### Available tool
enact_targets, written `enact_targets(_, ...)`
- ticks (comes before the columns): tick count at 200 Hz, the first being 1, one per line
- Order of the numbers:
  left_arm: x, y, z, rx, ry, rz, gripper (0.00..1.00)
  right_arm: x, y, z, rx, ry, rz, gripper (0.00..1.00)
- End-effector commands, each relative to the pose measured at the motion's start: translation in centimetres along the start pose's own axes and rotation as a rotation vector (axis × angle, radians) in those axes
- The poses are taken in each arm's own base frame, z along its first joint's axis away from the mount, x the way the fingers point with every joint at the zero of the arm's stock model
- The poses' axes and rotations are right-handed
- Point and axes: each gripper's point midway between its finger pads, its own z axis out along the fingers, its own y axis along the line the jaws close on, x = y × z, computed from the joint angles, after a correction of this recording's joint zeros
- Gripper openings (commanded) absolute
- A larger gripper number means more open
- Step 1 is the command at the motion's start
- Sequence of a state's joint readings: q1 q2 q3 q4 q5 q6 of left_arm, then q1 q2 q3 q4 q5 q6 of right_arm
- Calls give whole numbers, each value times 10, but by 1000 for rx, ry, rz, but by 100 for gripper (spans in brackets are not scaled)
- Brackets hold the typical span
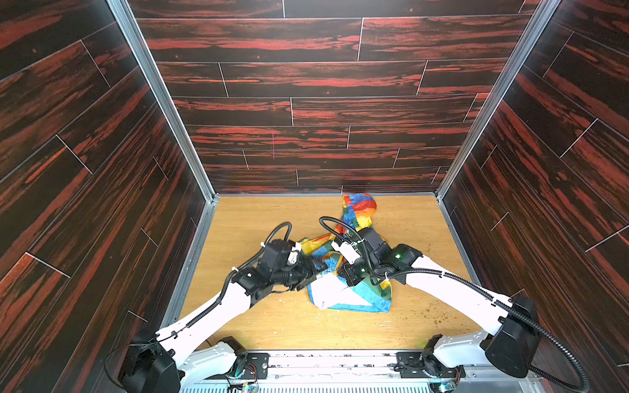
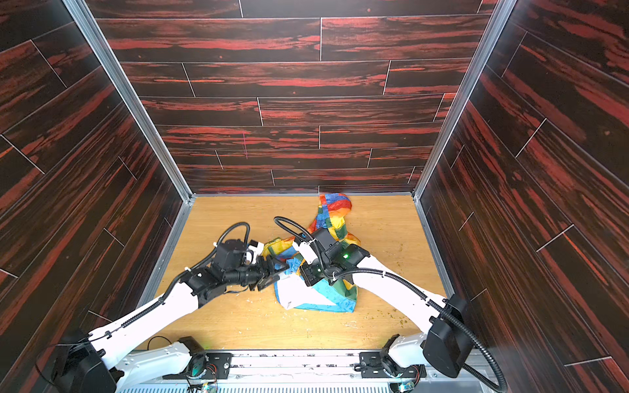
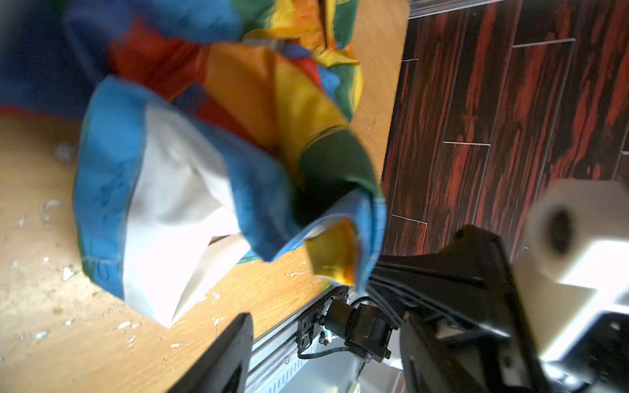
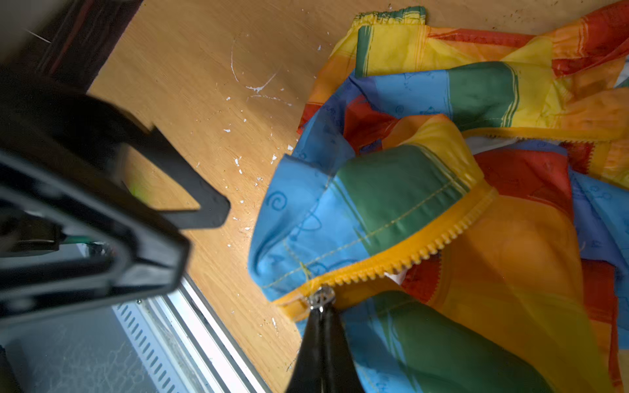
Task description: Zip up the jacket
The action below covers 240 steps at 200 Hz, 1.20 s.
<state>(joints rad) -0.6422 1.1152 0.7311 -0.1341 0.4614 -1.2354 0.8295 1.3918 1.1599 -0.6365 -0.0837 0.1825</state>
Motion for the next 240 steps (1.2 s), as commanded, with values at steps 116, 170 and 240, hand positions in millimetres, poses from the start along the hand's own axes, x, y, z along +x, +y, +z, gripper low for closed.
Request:
enact_targets(116, -3, -30, 34, 223, -113, -149, 70, 5, 10, 3, -57, 16, 12, 0)
enact_targets(170, -8, -13, 42, 197, -145, -162, 66, 4, 15, -2, -85, 9, 15, 0)
enact_targets(240, -18, -15, 34, 212, -214, -162, 57, 9, 16, -4, -89, 13, 21, 0)
